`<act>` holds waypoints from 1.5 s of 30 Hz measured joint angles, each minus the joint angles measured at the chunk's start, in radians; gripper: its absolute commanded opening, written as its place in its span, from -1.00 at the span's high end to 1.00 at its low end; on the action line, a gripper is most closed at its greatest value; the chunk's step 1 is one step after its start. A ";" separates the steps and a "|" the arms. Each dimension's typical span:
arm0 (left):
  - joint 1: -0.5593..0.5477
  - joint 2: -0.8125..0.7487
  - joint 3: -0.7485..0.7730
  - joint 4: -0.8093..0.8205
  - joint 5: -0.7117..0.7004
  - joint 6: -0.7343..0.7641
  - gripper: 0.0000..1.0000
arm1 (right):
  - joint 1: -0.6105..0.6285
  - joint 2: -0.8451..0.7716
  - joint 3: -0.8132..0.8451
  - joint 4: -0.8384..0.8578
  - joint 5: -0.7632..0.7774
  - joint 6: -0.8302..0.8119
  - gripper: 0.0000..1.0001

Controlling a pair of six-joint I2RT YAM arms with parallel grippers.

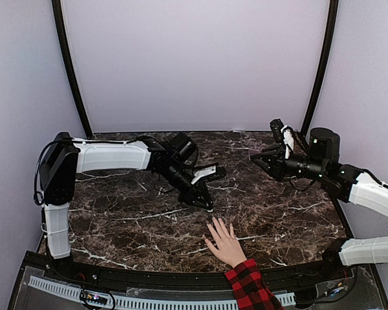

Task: Paint the nails
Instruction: Paint the nail with the hand.

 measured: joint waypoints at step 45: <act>0.003 0.095 0.021 -0.050 -0.096 0.018 1.00 | 0.000 0.000 0.000 0.003 0.000 0.000 1.00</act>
